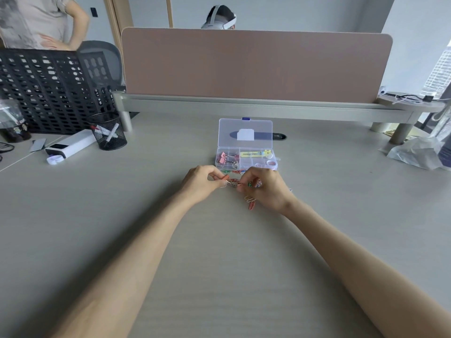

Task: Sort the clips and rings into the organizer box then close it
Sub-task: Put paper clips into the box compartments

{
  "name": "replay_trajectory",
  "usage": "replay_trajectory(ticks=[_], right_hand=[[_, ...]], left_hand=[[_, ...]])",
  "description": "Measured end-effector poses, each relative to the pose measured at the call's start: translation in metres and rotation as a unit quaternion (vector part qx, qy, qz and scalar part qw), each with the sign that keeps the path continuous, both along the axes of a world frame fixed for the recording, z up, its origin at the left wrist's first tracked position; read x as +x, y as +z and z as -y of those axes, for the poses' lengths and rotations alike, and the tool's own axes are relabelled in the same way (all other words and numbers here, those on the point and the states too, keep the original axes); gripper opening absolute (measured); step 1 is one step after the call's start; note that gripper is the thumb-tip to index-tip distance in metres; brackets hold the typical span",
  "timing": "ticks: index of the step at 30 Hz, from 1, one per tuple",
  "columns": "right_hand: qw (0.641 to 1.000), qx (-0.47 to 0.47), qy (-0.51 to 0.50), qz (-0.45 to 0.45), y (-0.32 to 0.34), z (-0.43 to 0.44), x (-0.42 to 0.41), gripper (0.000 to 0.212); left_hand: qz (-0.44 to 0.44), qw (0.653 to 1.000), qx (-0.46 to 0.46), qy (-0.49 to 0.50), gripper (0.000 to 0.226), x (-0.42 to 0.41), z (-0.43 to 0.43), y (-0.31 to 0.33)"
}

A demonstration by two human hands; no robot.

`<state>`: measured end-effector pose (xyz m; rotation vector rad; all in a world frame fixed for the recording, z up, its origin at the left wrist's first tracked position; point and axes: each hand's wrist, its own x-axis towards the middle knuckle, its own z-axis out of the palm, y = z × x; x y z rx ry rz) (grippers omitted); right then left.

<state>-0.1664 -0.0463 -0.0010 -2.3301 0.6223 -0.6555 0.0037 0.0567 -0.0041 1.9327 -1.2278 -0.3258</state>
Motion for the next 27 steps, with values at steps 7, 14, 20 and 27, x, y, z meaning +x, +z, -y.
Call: replay_trajectory(ticks=[7, 14, 20, 27], right_hand=[[0.992, 0.085, -0.029, 0.094, 0.001, 0.005, 0.003, 0.014], [0.987, 0.094, -0.032, 0.126, 0.012, 0.011, 0.008, 0.007], [0.992, 0.047, -0.051, 0.108, 0.017, 0.027, 0.014, 0.007], [0.992, -0.004, -0.087, 0.092, 0.025, 0.057, 0.020, 0.013]], left_hand=[[-0.142, 0.988, -0.062, -0.013, 0.007, 0.000, 0.008, 0.003], [-0.157, 0.983, -0.089, -0.039, 0.008, -0.010, 0.021, 0.004], [-0.212, 0.969, -0.121, -0.041, 0.014, -0.014, 0.034, 0.013], [-0.062, 0.991, -0.108, -0.041, 0.017, -0.001, 0.067, 0.015]])
